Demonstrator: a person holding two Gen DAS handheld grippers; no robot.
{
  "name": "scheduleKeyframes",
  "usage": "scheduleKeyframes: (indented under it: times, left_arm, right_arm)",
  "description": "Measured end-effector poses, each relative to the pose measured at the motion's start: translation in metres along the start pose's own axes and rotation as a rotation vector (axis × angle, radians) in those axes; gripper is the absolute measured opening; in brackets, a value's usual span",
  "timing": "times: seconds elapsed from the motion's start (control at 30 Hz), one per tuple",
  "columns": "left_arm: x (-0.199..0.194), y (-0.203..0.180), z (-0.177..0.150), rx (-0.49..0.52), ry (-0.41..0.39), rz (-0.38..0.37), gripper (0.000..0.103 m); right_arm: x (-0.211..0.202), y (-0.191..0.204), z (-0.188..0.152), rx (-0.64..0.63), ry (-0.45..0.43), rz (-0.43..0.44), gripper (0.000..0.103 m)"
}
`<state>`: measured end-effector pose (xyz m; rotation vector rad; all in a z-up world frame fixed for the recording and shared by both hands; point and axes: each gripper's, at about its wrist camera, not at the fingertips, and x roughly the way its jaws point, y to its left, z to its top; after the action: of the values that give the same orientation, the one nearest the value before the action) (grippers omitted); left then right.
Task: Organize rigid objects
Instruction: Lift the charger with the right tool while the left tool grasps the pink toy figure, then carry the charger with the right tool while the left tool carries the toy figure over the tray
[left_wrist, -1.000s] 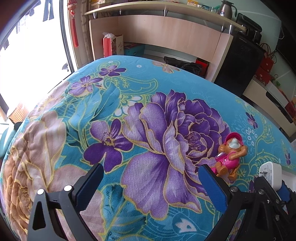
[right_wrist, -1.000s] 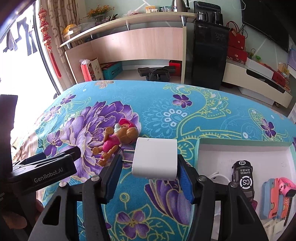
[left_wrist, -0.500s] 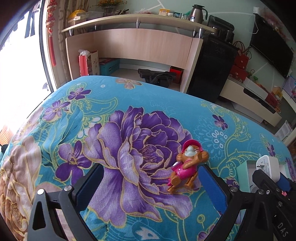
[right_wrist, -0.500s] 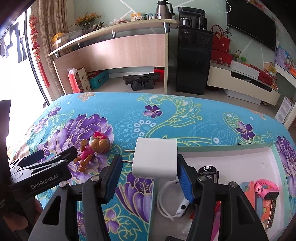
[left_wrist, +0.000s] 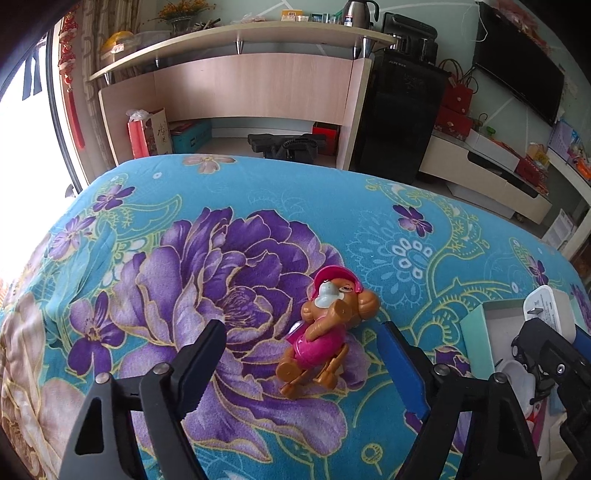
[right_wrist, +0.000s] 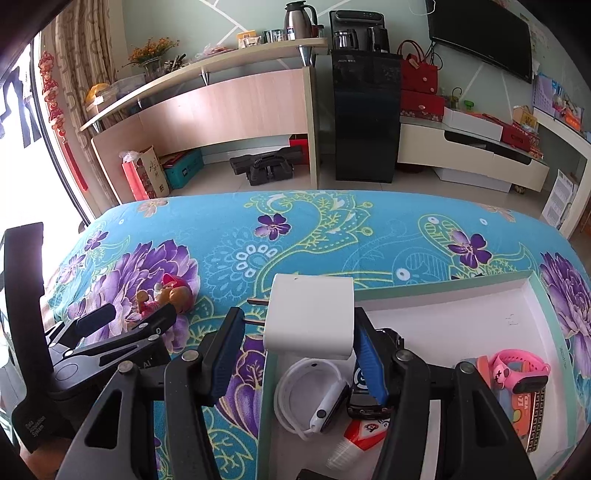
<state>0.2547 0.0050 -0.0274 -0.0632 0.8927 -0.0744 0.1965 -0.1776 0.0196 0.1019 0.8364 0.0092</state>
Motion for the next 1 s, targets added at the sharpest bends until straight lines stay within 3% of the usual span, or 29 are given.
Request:
scheduleKeyframes:
  times: [0.2,0.27,0.63,1.0]
  left_arm:
    - [0.007,-0.003,-0.003,0.020,0.016,-0.002,0.060]
    - [0.007,-0.003,-0.003,0.025,0.020,-0.008,0.038]
    - [-0.015,-0.015,0.000,0.076,-0.028,0.004,0.029]
    - [-0.055,-0.030,-0.003,0.101,-0.088,-0.022,0.029]
  right_arm:
    - [0.000,-0.001,-0.001,0.003,0.003,0.001,0.060]
    - [0.000,-0.001,-0.001,0.003,0.003,0.002,0.060]
    - [-0.002,-0.004,-0.001,0.011,0.001,0.004,0.060]
    - [-0.020,-0.019,-0.002,0.048,-0.016,-0.006,0.060]
